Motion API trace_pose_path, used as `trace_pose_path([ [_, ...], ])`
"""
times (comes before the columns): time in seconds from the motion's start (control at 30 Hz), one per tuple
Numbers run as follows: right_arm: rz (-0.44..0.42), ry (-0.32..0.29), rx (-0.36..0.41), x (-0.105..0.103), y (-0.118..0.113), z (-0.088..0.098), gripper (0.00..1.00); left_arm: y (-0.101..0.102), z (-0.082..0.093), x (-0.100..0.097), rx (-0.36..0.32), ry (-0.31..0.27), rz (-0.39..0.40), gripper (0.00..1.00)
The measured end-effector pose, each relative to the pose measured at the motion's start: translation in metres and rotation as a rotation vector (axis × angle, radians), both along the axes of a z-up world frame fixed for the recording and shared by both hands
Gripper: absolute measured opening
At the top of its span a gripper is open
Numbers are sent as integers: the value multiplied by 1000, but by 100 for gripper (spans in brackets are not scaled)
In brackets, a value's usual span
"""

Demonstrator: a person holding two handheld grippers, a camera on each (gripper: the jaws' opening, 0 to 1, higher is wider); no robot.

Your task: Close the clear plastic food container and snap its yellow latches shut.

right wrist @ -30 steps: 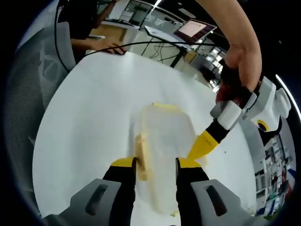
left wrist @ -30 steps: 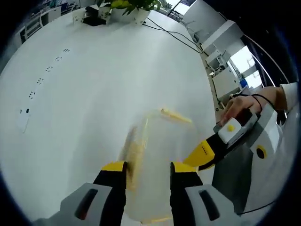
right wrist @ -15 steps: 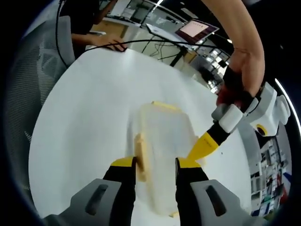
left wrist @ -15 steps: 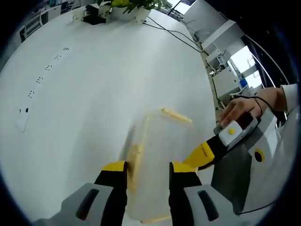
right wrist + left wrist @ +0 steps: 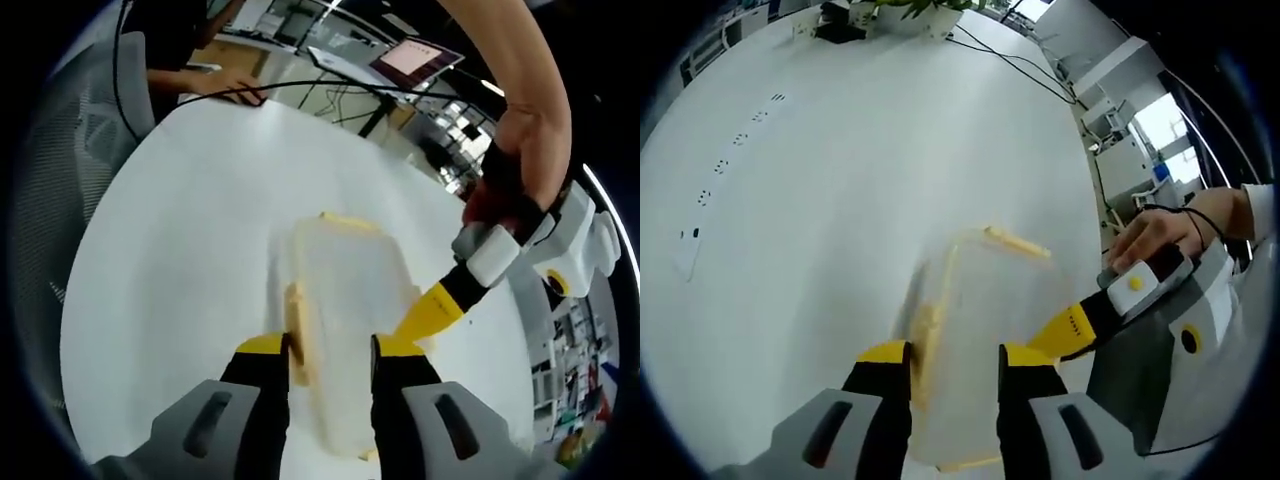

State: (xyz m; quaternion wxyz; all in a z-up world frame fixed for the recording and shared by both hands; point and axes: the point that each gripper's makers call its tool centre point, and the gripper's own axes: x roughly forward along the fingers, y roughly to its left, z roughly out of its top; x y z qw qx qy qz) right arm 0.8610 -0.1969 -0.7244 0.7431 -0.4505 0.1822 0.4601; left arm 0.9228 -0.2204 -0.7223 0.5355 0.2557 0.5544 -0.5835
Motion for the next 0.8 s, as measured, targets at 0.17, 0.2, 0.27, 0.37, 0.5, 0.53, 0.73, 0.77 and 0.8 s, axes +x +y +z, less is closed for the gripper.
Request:
trace_pose_path([
  [0.17,11,19,5,-2,3,-2,26,0,-1,-3,17,15,-16,24],
  [0.2,12,18,8,-2,3,0,26,1,-3,1,19,17,-29,24],
  [0.27,7,20,10,-2,2,0,26,2,-5,6,19,16,-33,24],
  [0.37,-1,20,7,-1,2,0,26,2,-4,6,16,18,-32,24],
  [0.5,-16,15,3,-2,3,0,26,1,-3,-2,7,27,-14,25],
  [0.53,-21,12,-2,-3,3,0,26,1,-2,1,3,73,-12,25],
  [0.73,-48,13,15,-6,13,-1,26,7,-5,3,11,42,-61,25],
  [0.77,-49,10,17,-6,15,-1,26,8,-5,4,18,46,-66,25],
  [0.8,-49,9,18,-6,16,-1,26,9,-5,1,21,39,-65,25],
])
